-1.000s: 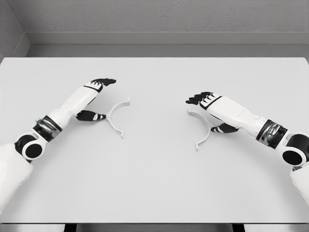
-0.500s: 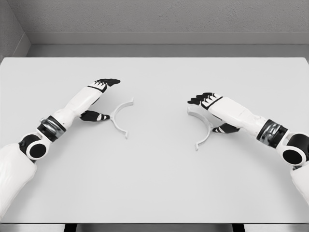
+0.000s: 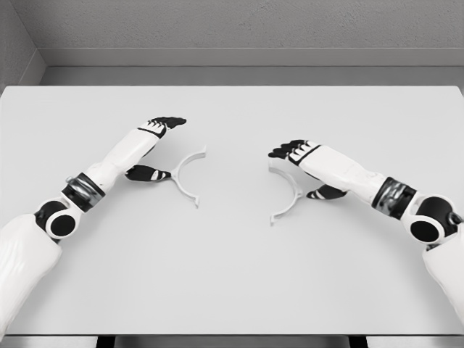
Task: Assemble PVC drainage pipe clamps
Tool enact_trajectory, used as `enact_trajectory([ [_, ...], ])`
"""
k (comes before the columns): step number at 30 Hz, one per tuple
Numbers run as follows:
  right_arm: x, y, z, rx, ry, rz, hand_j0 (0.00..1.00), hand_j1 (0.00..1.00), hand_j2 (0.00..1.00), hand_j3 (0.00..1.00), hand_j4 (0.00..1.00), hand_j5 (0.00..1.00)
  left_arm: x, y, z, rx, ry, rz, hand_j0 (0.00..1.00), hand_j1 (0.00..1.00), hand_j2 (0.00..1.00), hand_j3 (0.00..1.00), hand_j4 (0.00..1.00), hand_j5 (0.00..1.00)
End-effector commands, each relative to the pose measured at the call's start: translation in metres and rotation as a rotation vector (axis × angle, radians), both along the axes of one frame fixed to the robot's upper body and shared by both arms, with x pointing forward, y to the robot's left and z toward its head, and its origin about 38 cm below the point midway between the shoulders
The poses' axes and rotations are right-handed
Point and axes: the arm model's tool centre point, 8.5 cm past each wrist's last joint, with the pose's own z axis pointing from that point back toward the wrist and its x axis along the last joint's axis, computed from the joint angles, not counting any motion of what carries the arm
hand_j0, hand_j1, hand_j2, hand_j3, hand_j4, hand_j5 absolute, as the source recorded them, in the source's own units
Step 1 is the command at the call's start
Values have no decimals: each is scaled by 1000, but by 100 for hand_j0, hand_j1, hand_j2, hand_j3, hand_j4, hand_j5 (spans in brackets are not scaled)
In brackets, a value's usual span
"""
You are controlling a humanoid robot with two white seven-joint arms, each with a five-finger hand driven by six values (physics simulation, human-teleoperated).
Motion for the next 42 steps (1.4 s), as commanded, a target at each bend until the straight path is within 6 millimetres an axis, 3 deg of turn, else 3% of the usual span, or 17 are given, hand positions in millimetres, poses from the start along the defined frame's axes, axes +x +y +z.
enact_trajectory([
  [1,-1,5,3,15,-6,10,100,100,100,100,100,100,0,-2,1,-8,-1,-1,100,100,100,100,100,100],
  [27,-1,53,6,25,-20,119,100,100,100,100,100,100,0,-22,-1,-24,-4,-29,100,100,100,100,100,100],
  [37,-2,71,7,49,-22,150,100,100,100,100,100,100,1,-20,-2,-11,-3,-26,100,100,100,100,100,100],
  [42,-2,75,7,49,-21,159,100,100,100,100,100,100,9,-16,7,-4,-22,-18,100,100,100,100,100,100],
])
